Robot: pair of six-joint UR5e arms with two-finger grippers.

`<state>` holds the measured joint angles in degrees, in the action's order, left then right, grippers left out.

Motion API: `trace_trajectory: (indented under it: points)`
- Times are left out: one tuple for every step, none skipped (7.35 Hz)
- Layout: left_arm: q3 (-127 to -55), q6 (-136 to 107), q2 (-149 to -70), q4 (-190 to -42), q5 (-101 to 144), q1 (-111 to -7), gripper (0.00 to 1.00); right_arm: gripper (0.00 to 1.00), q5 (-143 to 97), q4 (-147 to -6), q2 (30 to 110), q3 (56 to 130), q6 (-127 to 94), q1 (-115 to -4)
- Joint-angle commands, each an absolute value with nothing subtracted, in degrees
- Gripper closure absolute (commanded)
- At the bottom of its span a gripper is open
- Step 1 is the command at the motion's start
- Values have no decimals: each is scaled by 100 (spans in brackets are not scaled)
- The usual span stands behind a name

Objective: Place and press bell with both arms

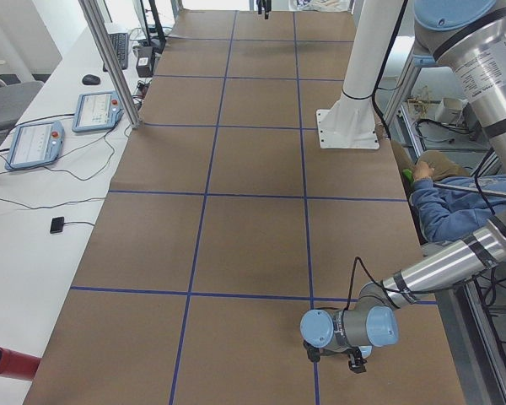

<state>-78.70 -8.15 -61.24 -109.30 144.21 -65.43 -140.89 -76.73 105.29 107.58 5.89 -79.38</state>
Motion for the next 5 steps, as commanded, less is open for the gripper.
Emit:
trace_trajectory:
  points:
    - [-7858, -800, -6126, -10925, 14449, -6504, 1, 0, -14089, -7673, 10529, 10758, 589, -7928]
    - [-7857, -809, -6126, -10925, 14449, -6504, 1, 0, -14098, -7673, 10529, 10767, 580, -7928]
    - [-7849, -809, -6126, -10925, 14449, -6495, 1, 0, -14098, -7673, 10529, 10767, 580, -7919]
    - [-7849, -809, -6126, -10925, 14449, -6486, 1, 0, -14098, -7664, 10529, 10767, 580, -7919]
    - [-7831, -809, -6126, -10925, 14449, -6478, 1, 0, -14106, -7664, 10529, 10767, 580, -7919]
